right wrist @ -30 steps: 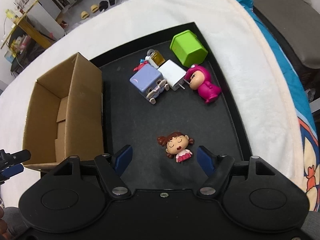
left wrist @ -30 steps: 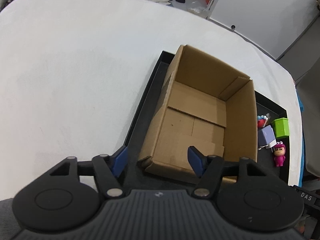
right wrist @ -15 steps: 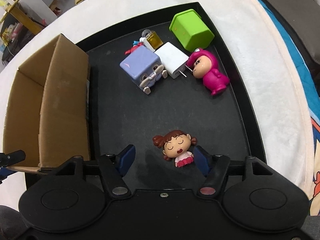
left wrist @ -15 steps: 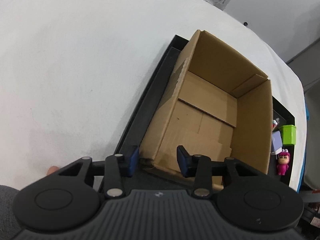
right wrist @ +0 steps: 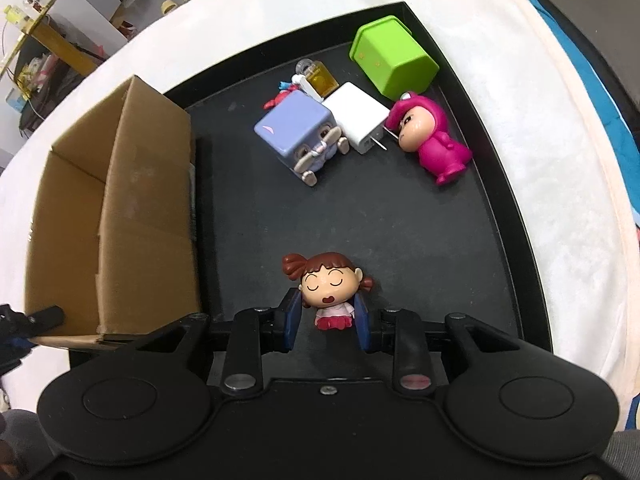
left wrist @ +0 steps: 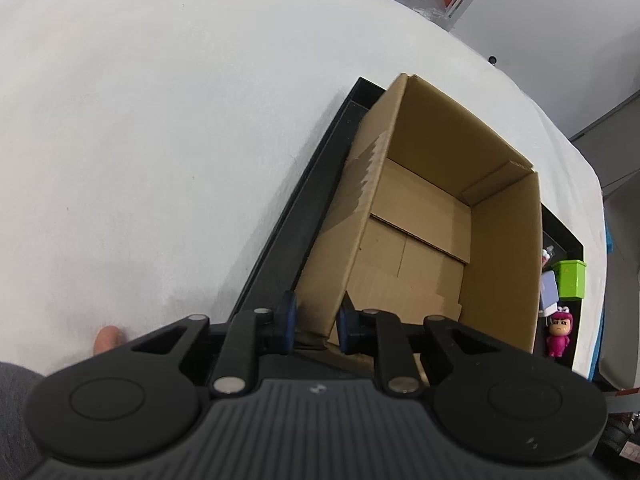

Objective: Organize rigid objects
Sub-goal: 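Carry the doll over the cardboard box and open the right gripper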

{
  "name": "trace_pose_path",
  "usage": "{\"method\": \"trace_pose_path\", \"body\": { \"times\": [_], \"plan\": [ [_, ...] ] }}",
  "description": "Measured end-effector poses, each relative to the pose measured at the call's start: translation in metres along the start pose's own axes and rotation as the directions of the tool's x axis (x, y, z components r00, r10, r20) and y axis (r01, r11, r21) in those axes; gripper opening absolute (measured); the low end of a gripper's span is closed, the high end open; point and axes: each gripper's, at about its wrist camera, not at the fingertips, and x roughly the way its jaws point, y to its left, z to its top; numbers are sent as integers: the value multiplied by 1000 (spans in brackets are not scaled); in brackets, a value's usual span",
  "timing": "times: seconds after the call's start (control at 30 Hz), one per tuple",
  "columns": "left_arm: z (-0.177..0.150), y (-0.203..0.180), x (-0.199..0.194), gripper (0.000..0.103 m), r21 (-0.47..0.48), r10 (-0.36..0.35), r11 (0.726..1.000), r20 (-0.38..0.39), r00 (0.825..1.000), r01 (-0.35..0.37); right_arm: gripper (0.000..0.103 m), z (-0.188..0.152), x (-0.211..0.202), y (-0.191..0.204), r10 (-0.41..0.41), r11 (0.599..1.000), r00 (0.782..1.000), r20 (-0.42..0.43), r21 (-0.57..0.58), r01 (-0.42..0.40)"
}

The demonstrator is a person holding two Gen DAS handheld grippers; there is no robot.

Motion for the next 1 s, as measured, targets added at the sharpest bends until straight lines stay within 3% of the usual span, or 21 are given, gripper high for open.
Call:
{"method": "trace_pose_path", "body": {
  "times": [0.73,1.0],
  "plan": [
    [-15,-5,-4,17,39,-36,999,-28,999,37,28,9,-60,44,67,998,985,160,-28,-63],
    [-19,0,-2,18,32,-52,998,-26,998,52,29,13,-72,62,97,995,981,171,-43,-91]
  ]
}}
